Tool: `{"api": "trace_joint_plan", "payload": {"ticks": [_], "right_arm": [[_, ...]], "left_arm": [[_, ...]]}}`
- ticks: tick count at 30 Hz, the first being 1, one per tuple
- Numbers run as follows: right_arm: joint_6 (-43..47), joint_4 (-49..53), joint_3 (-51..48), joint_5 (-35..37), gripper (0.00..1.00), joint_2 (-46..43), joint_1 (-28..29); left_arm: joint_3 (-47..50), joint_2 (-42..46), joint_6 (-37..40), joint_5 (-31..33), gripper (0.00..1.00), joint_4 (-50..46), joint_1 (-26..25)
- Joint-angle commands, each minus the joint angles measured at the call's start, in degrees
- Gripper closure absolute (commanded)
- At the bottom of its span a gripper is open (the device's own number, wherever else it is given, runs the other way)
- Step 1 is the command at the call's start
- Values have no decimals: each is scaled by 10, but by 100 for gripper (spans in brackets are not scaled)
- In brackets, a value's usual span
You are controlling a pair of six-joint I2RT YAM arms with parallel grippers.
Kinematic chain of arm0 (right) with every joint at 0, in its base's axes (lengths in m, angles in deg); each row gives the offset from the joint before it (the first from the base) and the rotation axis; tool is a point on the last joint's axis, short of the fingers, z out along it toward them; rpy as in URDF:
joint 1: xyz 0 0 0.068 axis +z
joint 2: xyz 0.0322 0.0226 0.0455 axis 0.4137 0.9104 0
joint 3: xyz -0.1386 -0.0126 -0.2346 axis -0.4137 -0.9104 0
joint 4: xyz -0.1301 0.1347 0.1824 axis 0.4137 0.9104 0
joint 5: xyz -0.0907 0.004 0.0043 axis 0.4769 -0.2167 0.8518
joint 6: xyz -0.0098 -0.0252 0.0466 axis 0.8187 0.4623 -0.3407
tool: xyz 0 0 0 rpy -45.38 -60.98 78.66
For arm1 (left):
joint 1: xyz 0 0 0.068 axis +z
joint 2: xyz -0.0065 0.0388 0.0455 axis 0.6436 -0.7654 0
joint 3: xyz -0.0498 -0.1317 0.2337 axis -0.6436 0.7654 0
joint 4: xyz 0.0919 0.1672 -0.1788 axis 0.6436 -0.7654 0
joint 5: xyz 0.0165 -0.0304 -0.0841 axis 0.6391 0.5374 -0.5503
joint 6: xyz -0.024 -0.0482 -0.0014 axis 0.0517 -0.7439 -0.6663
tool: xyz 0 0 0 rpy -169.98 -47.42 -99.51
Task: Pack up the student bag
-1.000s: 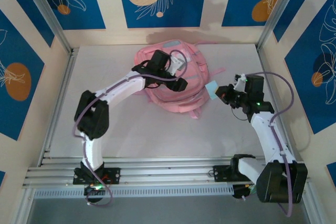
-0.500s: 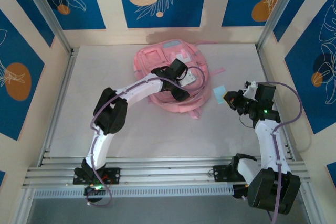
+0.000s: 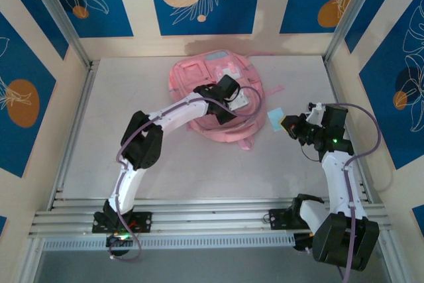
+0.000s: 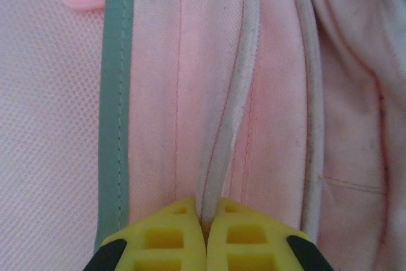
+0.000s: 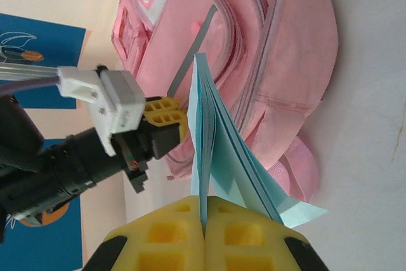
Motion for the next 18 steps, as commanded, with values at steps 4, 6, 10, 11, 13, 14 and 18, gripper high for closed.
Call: {"api": "trace_joint_plan", "payload": {"ticks": [4,6,10,11,13,14,18], "right_arm": [[-29,-60,-30,-22,100,2,56],[-41,-80,-30,-16,100,13,81],[-84,-162,-31,0,100,56,141],[-96,-187,-31,4,100,69,156],[-121,-246,-23,15,100,103,193],[-129,-266,-17,24,100,119,207],[-157,-332,23,58,100,209,256]], "left_arm": [[-125,15,-142,-167,100,-83,46],[-135,20,-181,-204,100,-77,62],[-138,24,-215,-229,100,-59,76],[-138,24,-218,-229,100,-57,76],[-138,22,-226,-230,100,-51,77],[-138,21,-229,-232,100,-49,77],[-137,22,-250,-243,100,-34,77]]}}
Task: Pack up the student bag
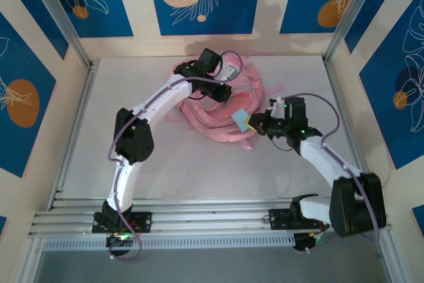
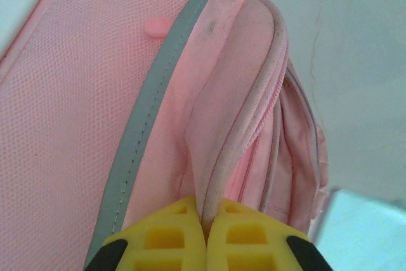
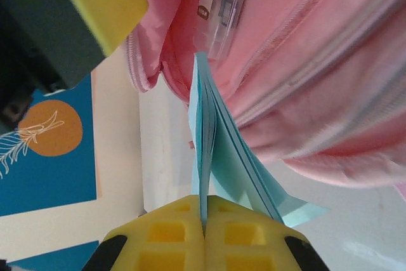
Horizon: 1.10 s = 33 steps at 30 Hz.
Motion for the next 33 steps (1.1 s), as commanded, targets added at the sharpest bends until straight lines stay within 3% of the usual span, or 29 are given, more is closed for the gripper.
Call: {"api": "trace_joint_plan", "payload": {"ticks": [1,8,18,26,33], "right_arm": [[-45,-103,43,31,100,59,26],[-92,-215,112,46,100,184,54],[-216,-321,162,178,97,325,82],[-161,-211,117,200,66,243,77],[-57,-13,83,227,46,95,68]], "left_arm": [[-21,23,-41,-43,100,30,1],[16,46,-81,-67,100,78,1],[95,91,-157,-88,100,172,1],[112,91,-176,-72,100,197,2],[116,86,-177,-63,100,206,3]]}}
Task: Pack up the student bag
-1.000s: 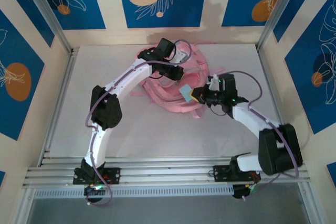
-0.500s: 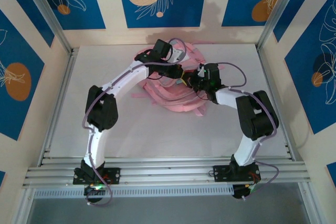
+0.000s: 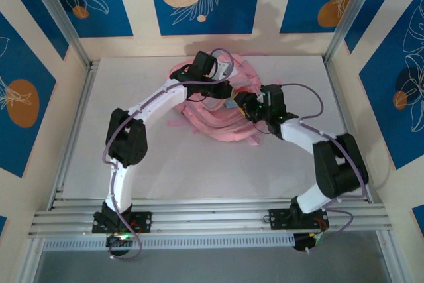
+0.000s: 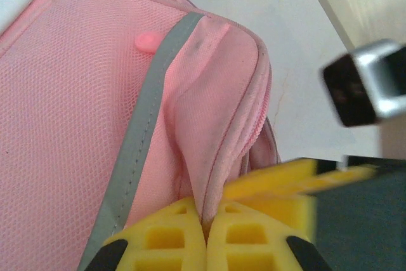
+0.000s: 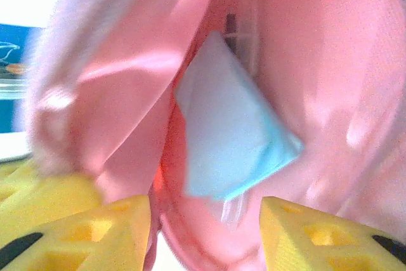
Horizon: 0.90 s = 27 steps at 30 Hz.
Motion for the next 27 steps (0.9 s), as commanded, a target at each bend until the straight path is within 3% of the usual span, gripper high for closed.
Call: {"api": "trace_joint_plan", "payload": {"ticks": [1,4,5,9,11,16,22,27], "right_arm": [[79,130,-7,25,45,-64,-5],[106,181,-13,36,44,-99,-16],[112,189,-16,37,44,-107,-18],[142,238,-24,43,36,-133,-21],[150,253,-36,53,33,-149,-16],[149,261,-70,66,30,-177,-8],[141,227,-90,64,30,-165,-5],[149,210,-81,56,41,-127,-2]], "left_arm": [[-3,35,-16,-22,100,44,-4],[-2,33,-20,-30,100,45,-5],[-3,32,-21,-36,91,44,-4],[11,50,-2,-22,33,21,4],[43,70,5,-5,22,28,19],[131,103,6,9,20,75,73],[173,86,36,10,26,81,113],[180,59,54,2,32,78,114]]}}
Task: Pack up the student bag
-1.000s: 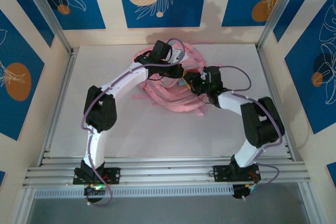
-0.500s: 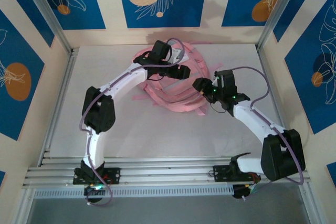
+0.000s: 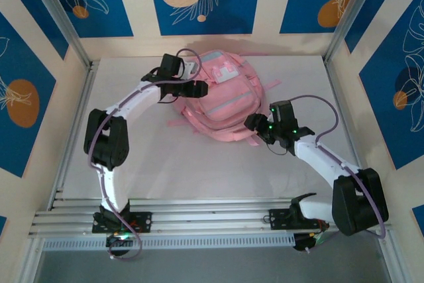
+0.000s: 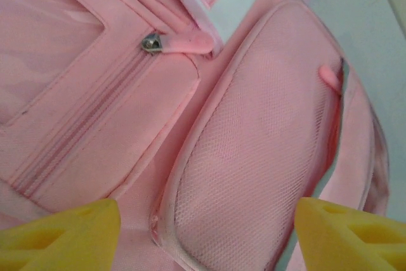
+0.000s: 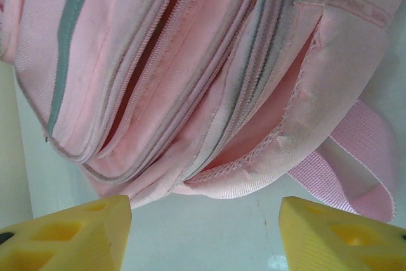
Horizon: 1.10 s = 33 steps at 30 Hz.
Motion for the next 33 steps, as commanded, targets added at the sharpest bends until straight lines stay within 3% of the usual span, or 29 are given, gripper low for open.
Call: {"api": "trace_joint_plan", "payload": {"ticks": [1,6,10,14,15,21,25,28,33], "right_arm": [[12,-22,2,0,43,26,5],[10,-49,10,12,54,75,7],[13,-61,27,26,57,104,6],[40,-61,55,51,59,126,-3],[51,-57,65,60,61,134,-6],[87,-55,128,59,62,182,-34],[109,12,185,95,61,197,-35],[93,69,191,138,54,166,-26],[67,121,148,198,43,55,37]], "left_arm": [[7,-26,22,-15,35,6,-6],[15,-54,4,-68,53,13,-10],[31,-59,-4,-77,65,17,-13],[80,-41,-40,-122,97,57,-15],[102,-30,-56,-135,100,79,-18],[232,52,-154,-167,100,204,-47],[272,85,-207,-174,100,262,-65],[283,101,-238,-157,100,298,-70],[278,100,-257,-125,100,329,-70]]}}
